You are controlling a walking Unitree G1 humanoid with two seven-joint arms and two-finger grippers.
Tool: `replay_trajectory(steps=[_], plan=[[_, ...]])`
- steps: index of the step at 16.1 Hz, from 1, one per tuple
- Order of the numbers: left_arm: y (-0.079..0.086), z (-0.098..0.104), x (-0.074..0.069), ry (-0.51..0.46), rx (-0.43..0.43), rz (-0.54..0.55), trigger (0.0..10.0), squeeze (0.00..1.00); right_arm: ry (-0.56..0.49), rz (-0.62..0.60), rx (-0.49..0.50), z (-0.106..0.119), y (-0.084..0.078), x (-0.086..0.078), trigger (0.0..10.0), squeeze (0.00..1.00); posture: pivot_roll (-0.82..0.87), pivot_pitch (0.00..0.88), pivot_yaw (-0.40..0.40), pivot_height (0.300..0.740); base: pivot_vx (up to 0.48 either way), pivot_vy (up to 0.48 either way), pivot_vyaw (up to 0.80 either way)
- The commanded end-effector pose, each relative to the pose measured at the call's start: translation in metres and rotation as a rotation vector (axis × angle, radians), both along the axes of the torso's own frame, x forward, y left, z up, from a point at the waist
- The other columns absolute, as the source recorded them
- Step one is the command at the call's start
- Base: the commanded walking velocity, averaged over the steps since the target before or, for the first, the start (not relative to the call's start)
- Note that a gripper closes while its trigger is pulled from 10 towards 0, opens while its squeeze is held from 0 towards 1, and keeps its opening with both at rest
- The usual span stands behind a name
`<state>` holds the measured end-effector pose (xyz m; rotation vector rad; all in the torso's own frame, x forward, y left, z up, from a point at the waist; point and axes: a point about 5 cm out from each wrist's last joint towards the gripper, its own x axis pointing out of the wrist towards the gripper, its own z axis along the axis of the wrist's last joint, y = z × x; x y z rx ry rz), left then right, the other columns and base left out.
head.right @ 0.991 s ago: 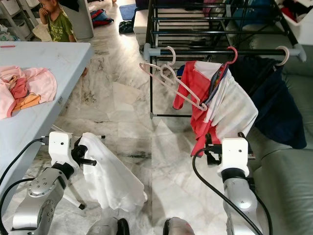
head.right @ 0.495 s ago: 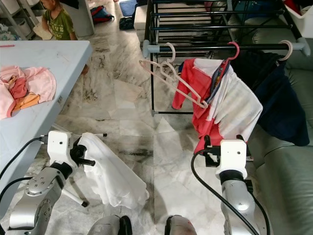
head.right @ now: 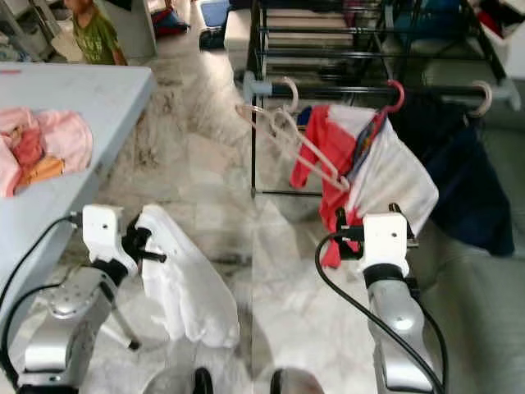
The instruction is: Hang hanger
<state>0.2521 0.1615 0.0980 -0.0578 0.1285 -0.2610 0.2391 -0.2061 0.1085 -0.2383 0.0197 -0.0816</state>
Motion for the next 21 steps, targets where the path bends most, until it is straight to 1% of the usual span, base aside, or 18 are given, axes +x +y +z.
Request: replay_trajectory(steps=[1,3,5,7,8,9,10,11,12,13,14,16,17,18,19,20,21], plan=[[-0.001,0.005,0.001,-0.039,0.005,-0.004,10.0,0.00,0.005,0.011,0.005,0.000,0.000,0.002,10.0,0.00,-0.02,0.053,-0.008,0.740,0.461,0.000,0.00],[-0.004,0.005,0.003,-0.042,-0.001,-0.008,10.0,0.00,0.003,0.026,0.031,-0.001,-0.001,0.001,10.0,0.00,-0.02,0.050,-0.008,0.740,0.461,0.000,0.00],[-0.005,0.005,0.004,-0.045,-0.004,-0.010,10.0,0.00,-0.001,0.062,0.056,-0.002,0.002,0.001,10.0,0.00,-0.02,0.047,-0.010,0.740,0.461,0.000,0.00],[-0.006,0.004,0.004,-0.040,-0.006,-0.008,10.0,0.00,0.000,0.068,0.051,-0.002,0.004,0.002,10.0,0.00,-0.02,0.044,-0.012,0.740,0.461,0.000,0.00],[-0.006,0.003,0.004,-0.035,-0.011,0.000,10.0,0.00,0.006,0.066,0.040,-0.004,0.005,0.004,10.0,0.00,-0.02,0.039,-0.014,0.740,0.442,0.000,0.00],[-0.006,0.002,0.005,-0.026,-0.014,0.005,10.0,0.00,0.016,0.070,0.008,-0.005,0.006,0.006,10.0,0.00,-0.01,0.038,-0.016,0.740,0.424,0.000,0.00],[-0.005,0.001,0.005,-0.020,-0.012,0.008,10.0,0.00,0.012,0.064,-0.006,-0.005,0.006,0.006,10.0,0.00,-0.01,0.038,-0.016,0.740,0.345,0.334,0.00],[-0.006,0.001,0.006,-0.027,-0.007,0.010,10.0,0.00,-0.009,0.048,-0.086,-0.004,0.007,0.008,10.0,0.00,-0.02,0.037,-0.016,0.740,0.315,0.364,0.00],[-0.007,0.001,0.006,-0.036,0.001,0.001,10.0,0.00,-0.009,0.077,-0.048,-0.006,0.008,0.008,10.0,0.00,-0.02,0.037,-0.018,0.740,0.315,0.360,0.00],[-0.007,0.001,0.006,-0.040,0.003,-0.001,10.0,0.00,-0.008,0.080,-0.023,-0.006,0.009,0.008,10.0,0.00,-0.02,0.037,-0.018,0.740,0.315,0.364,0.00],[-0.008,0.001,0.006,-0.040,0.003,0.000,10.0,0.00,-0.009,0.070,-0.036,-0.006,0.008,0.008,10.0,0.00,-0.02,0.037,-0.018,0.740,0.304,0.000,0.00],[-0.009,0.000,0.007,-0.037,0.007,0.003,10.0,0.00,0.023,0.109,-0.019,-0.008,0.012,0.008,10.0,0.00,-0.02,0.038,-0.019,0.740,0.000,0.000,0.00],[-0.010,0.000,0.007,-0.035,0.008,0.004,10.0,0.00,0.022,0.125,0.029,-0.008,0.013,0.006,10.0,0.00,-0.02,0.038,-0.020,0.740,0.000,0.000,0.00],[-0.010,0.000,0.007,-0.034,0.008,0.005,10.0,0.00,0.019,0.128,0.015,-0.007,0.012,0.006,10.0,0.00,-0.02,0.038,-0.020,0.740,0.000,0.000,0.00],[-0.009,-0.001,0.007,-0.029,0.019,0.004,10.0,0.00,0.032,0.141,0.018,-0.010,0.012,0.005,10.0,0.00,-0.02,0.038,-0.020,0.740,0.000,0.000,0.00],[-0.009,-0.001,0.007,-0.027,0.025,0.001,10.0,0.00,0.051,0.129,0.004,-0.012,0.010,0.005,10.0,0.00,-0.02,0.038,-0.020,0.740,0.000,0.000,0.00],[-0.009,-0.002,0.008,-0.023,0.035,-0.002,10.0,0.00,0.085,0.129,-0.049,-0.017,0.009,0.006,10.0,0.00,-0.01,0.039,-0.022,0.740,0.000,0.000,0.00]])
